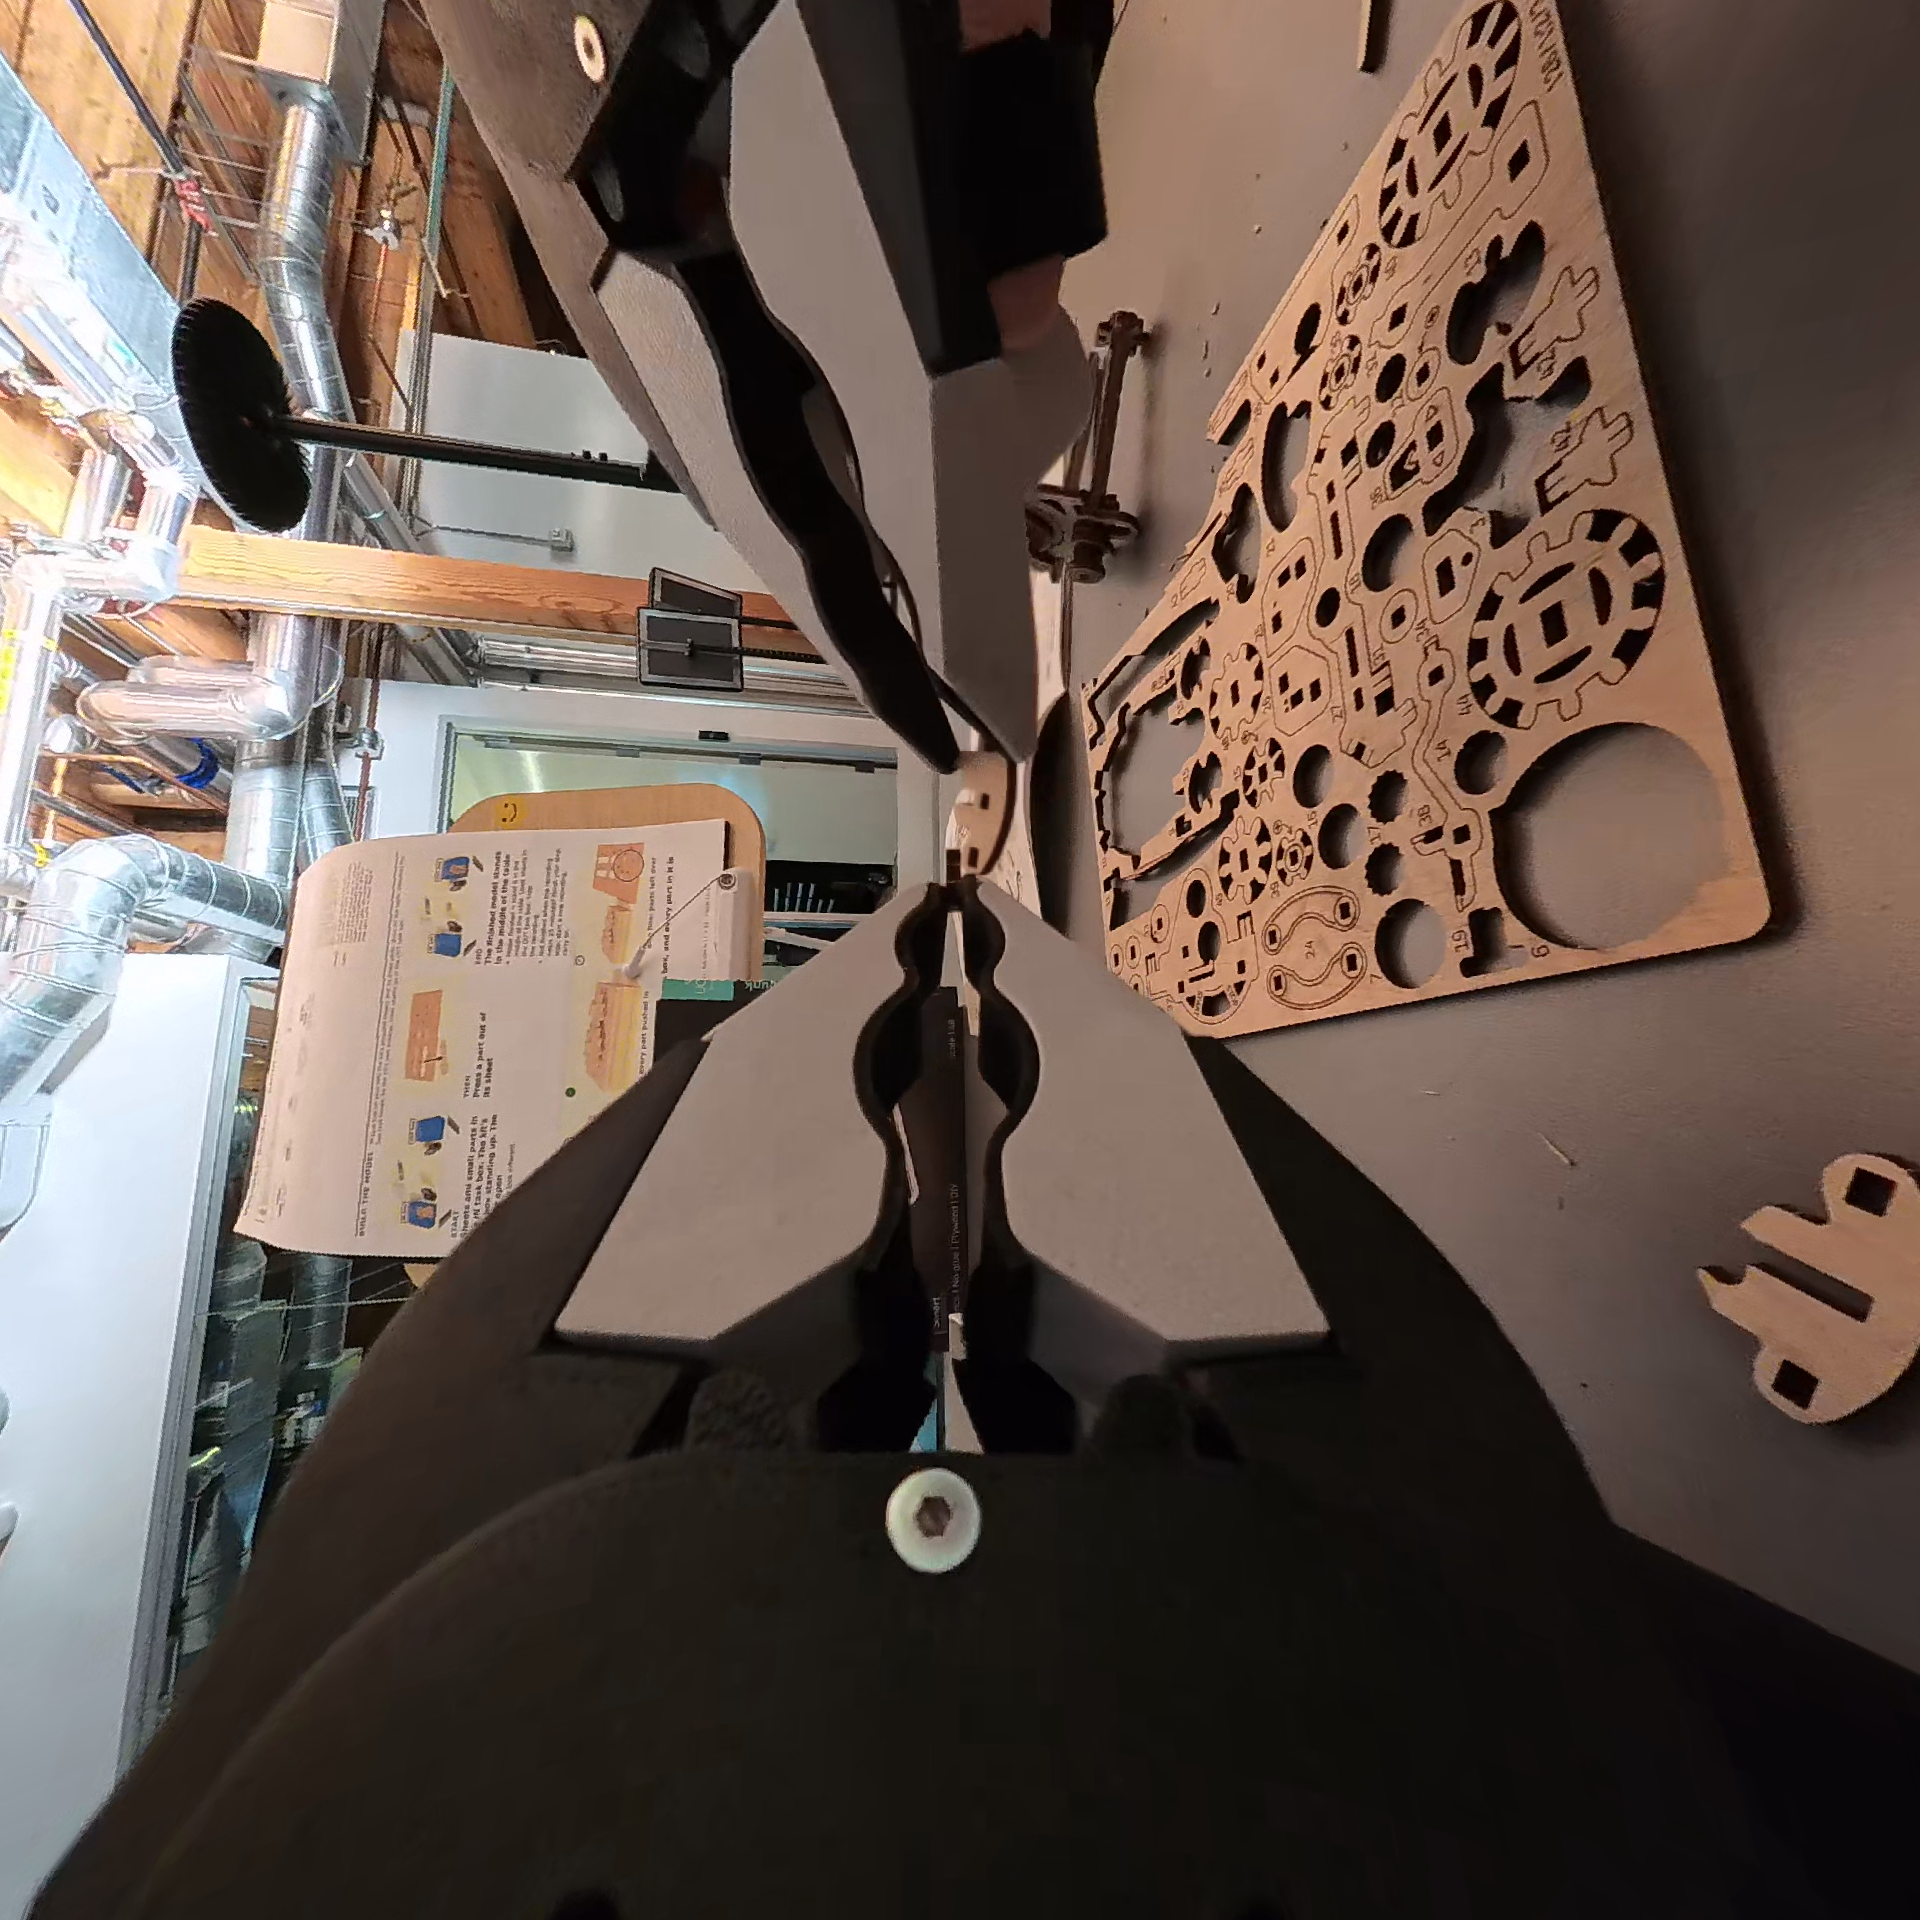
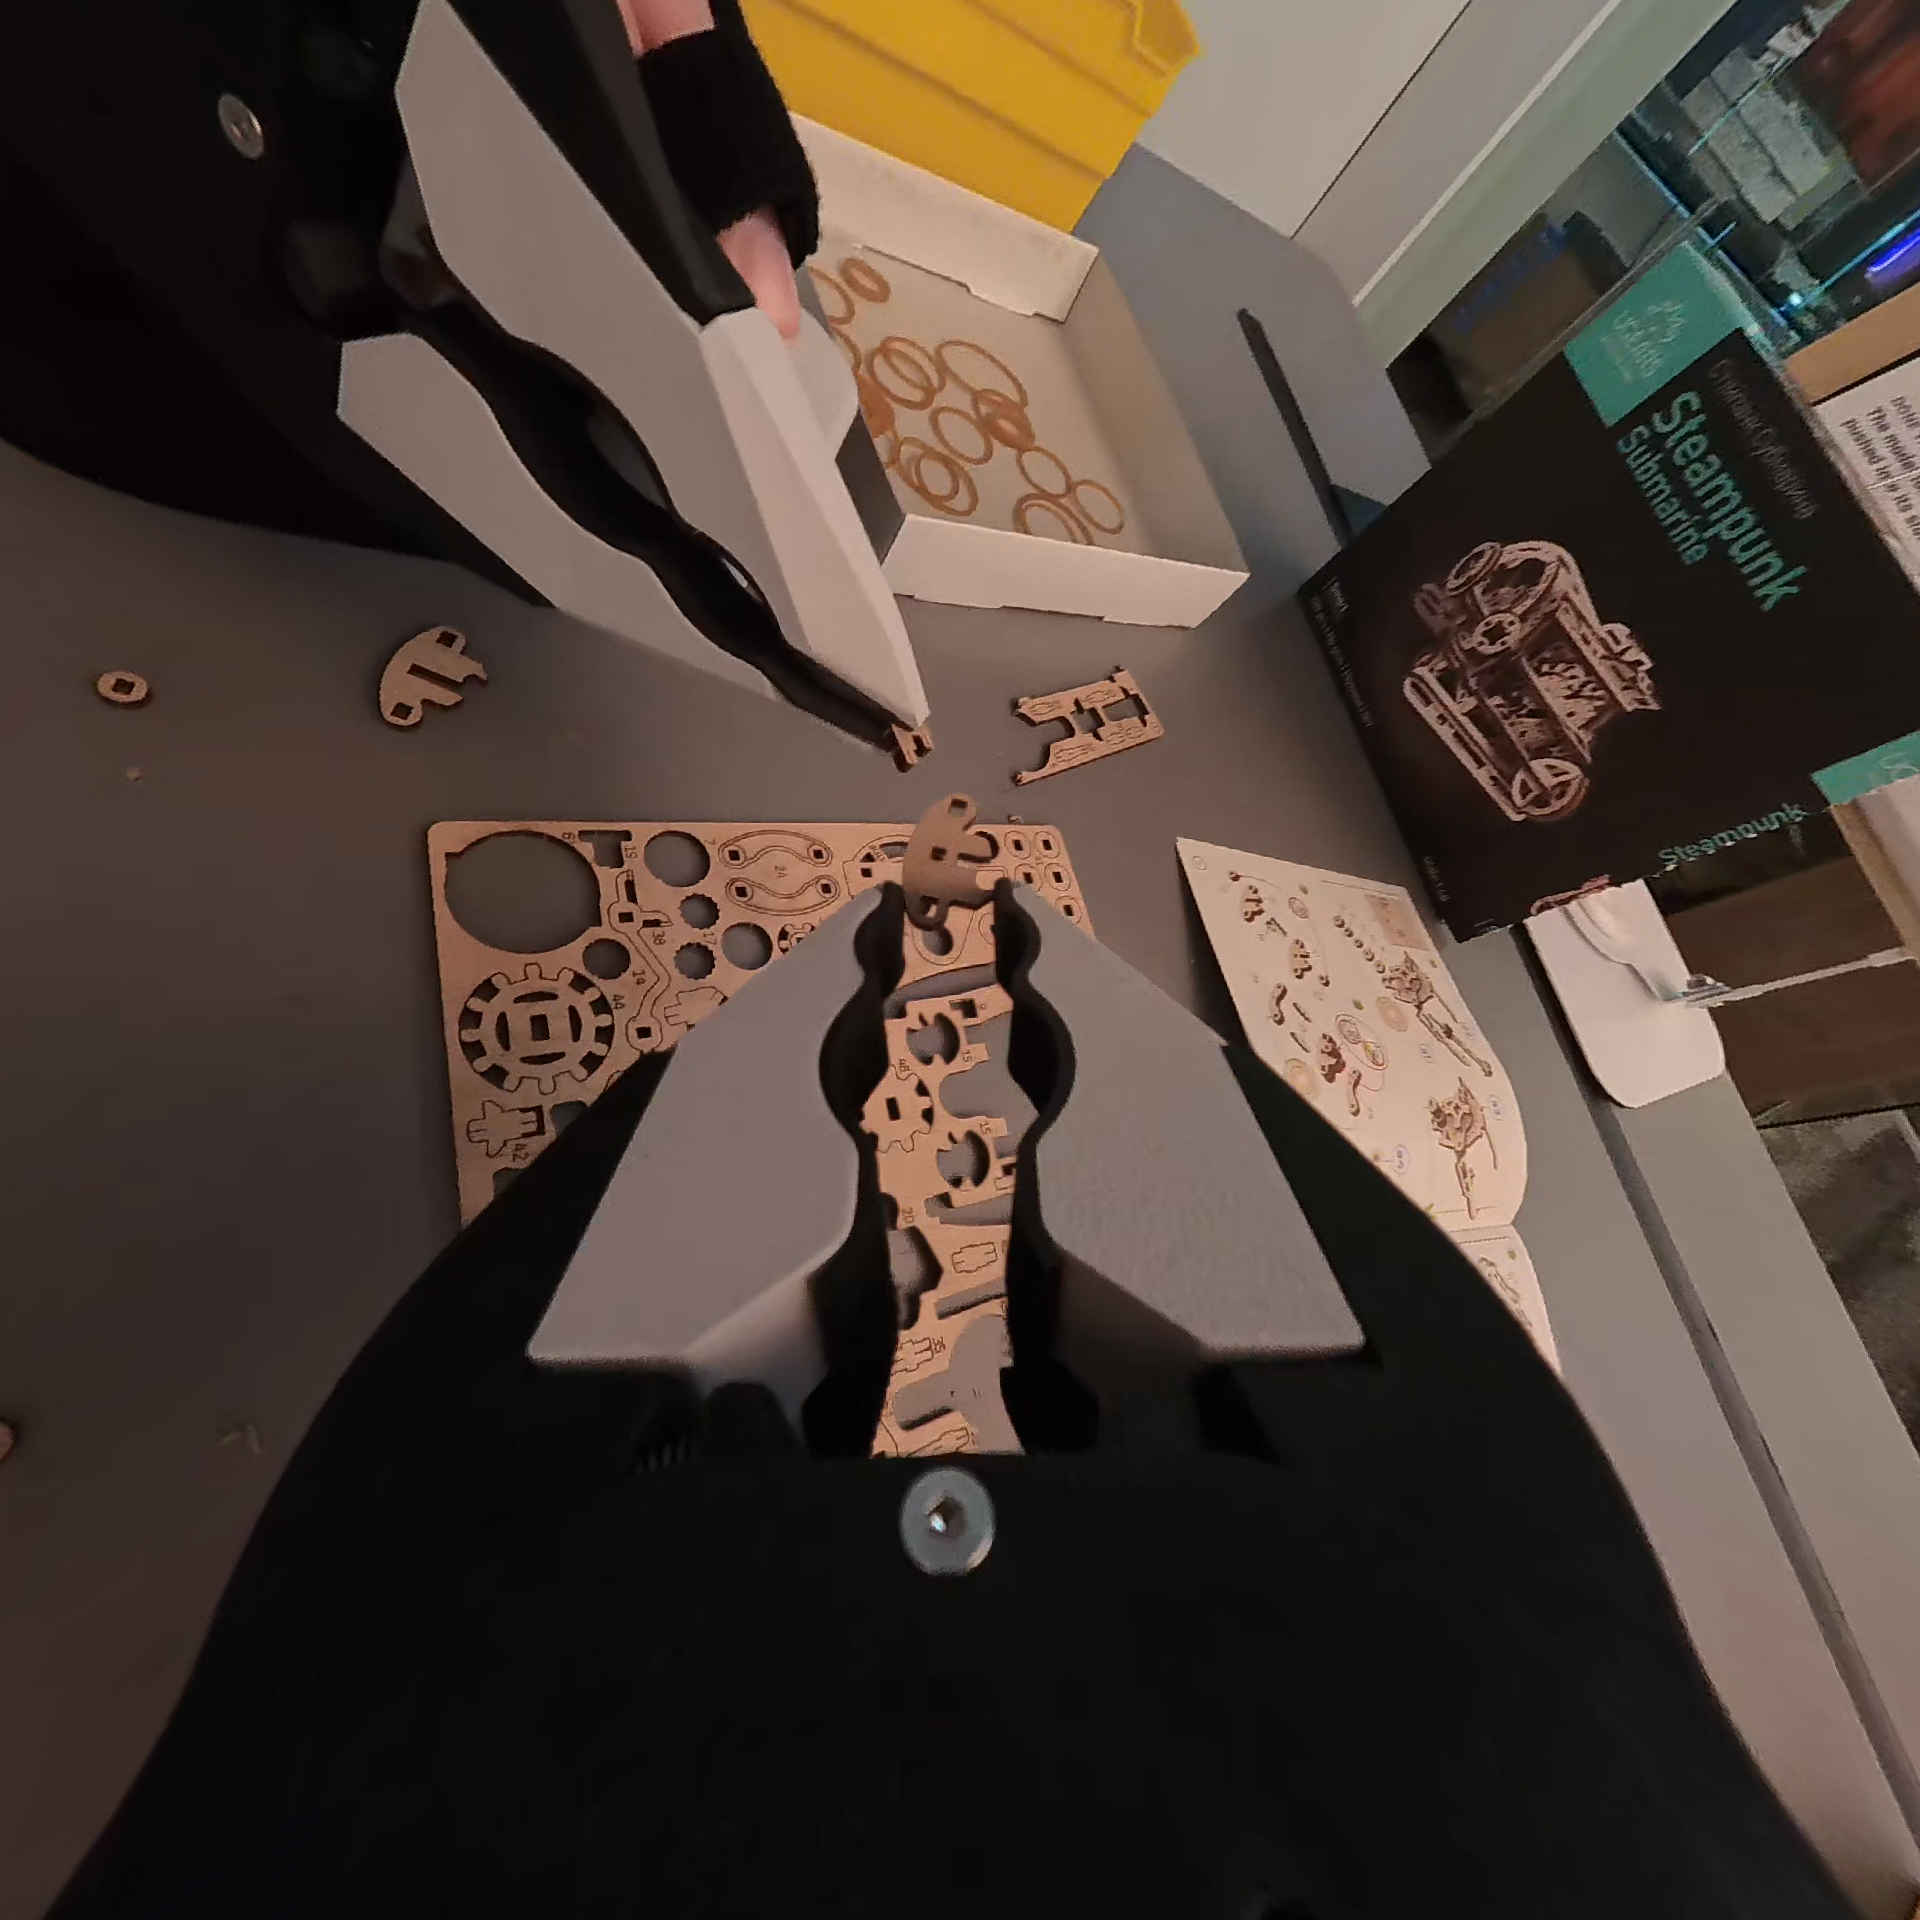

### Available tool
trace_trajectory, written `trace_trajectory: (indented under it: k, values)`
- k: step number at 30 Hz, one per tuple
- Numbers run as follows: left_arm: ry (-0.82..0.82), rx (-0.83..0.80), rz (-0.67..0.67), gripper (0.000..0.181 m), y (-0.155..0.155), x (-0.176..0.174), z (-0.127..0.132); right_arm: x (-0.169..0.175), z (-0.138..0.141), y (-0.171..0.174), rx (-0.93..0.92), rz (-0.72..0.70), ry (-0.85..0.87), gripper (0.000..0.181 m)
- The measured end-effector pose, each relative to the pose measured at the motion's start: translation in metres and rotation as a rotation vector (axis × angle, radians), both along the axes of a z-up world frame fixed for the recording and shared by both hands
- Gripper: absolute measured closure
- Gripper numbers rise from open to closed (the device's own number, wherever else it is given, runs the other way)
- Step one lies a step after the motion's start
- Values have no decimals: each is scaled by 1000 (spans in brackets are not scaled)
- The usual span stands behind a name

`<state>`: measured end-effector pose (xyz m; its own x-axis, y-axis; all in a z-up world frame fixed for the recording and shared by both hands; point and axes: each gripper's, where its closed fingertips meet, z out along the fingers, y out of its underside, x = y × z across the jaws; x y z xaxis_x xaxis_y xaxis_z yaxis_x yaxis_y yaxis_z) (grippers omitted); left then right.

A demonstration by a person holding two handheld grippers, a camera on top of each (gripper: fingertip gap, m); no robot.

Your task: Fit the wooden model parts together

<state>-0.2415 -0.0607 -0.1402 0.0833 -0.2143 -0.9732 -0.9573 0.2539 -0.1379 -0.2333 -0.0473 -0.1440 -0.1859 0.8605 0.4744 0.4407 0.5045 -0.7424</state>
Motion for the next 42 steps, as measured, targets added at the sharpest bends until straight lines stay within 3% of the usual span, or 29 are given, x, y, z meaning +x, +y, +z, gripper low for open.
trace_trajectory:
  k: [8, 15, 20, 22, 24, 27, 29, 42]
  values:
    - [10, 46, 18, 180, 2, -5, 8, -1, -15, -4, -83, 3, -70, 166]
    - [-52, 60, 2, 180, -1, -5, 19, 1, -44, -32, -445, 65, -236, 166]
    - [-66, 72, -23, 180, -5, 0, 23, 2, -49, -27, -504, 43, -253, 159]
    - [-60, 90, -33, 180, -7, 2, 25, 3, -41, -22, -497, 33, -225, 149]
    - [-60, 115, -47, 181, -10, 5, 30, 0, -15, -21, -483, 69, -100, 151]
    - [-60, 153, -66, 181, -15, 9, 37, 2, 42, -33, -471, 198, 184, 171]
    - [-58, 167, -75, 181, -17, 11, 40, 5, 57, -34, -456, 210, 259, 174]
    - [-39, 171, -103, 180, -21, 19, 36, 1, 43, -40, -515, 216, 187, 180]
